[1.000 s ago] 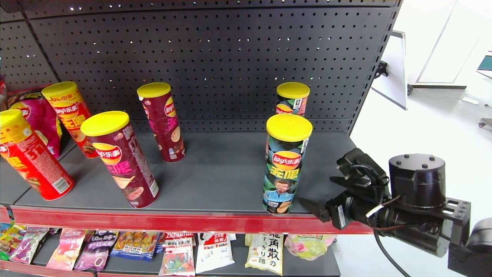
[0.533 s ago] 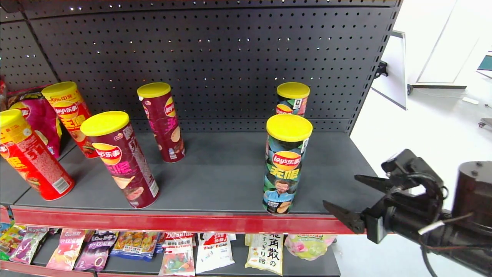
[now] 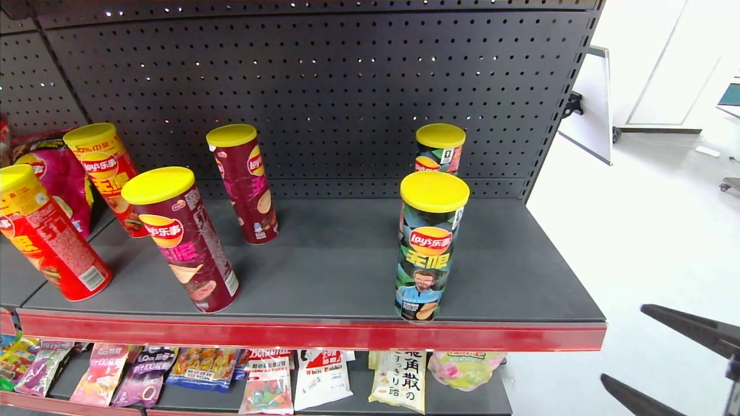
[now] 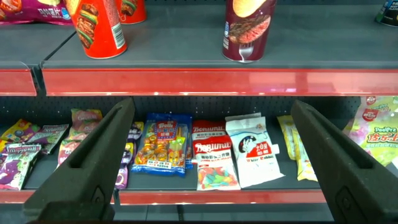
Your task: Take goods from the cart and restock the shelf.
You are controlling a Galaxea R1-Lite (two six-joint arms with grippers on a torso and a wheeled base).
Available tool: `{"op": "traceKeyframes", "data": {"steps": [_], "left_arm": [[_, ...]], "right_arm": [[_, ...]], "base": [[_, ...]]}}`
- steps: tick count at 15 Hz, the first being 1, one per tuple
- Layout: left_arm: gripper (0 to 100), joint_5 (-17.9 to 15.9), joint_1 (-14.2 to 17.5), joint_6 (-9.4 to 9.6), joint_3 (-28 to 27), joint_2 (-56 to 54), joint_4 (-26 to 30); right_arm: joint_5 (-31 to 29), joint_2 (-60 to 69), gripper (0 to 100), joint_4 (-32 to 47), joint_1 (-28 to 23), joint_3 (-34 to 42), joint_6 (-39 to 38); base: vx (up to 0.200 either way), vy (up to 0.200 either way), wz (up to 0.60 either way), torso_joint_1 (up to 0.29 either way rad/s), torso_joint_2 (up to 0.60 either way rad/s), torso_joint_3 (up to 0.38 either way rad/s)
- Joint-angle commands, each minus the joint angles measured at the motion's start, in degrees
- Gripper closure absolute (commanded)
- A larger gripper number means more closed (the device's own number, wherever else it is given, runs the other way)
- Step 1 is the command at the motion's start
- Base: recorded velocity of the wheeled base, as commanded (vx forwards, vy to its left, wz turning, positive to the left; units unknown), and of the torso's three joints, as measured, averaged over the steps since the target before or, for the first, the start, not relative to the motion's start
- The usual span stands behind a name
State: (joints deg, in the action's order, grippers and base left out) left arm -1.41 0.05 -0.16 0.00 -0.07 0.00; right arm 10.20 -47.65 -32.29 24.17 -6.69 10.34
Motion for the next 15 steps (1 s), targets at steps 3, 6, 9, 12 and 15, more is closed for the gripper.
{"op": "traceKeyframes", "data": {"steps": [3, 6, 9, 12, 15], "left_arm": [[0, 0.0, 0.0, -0.02, 0.0, 0.1, 0.0], [0, 0.0, 0.0, -0.02, 0.0, 0.1, 0.0], [0, 0.0, 0.0, -0.02, 0.0, 0.1, 0.0], [0, 0.0, 0.0, -0.02, 0.0, 0.1, 0.0], [0, 0.0, 0.0, -0.02, 0.0, 0.1, -0.1]], "right_arm": [[0.8, 18.9, 0, 8.3, -5.9, 2.5, 0.2], [0.5, 23.6, 0, 7.9, -6.2, 6.0, 0.4], [0.6, 22.3, 0, 3.3, -6.3, 6.4, 0.6], [0.8, 23.4, 0, 2.9, -5.6, 6.6, 0.7], [0.8, 25.5, 0, 3.5, -5.5, 6.7, 0.5]], "base": [[0.0, 0.0, 0.0, 0.0, 0.0, 0.0], [0.0, 0.0, 0.0, 0.0, 0.0, 0.0], [0.0, 0.0, 0.0, 0.0, 0.0, 0.0], [0.0, 0.0, 0.0, 0.0, 0.0, 0.0], [0.0, 0.0, 0.0, 0.0, 0.0, 0.0]]}}
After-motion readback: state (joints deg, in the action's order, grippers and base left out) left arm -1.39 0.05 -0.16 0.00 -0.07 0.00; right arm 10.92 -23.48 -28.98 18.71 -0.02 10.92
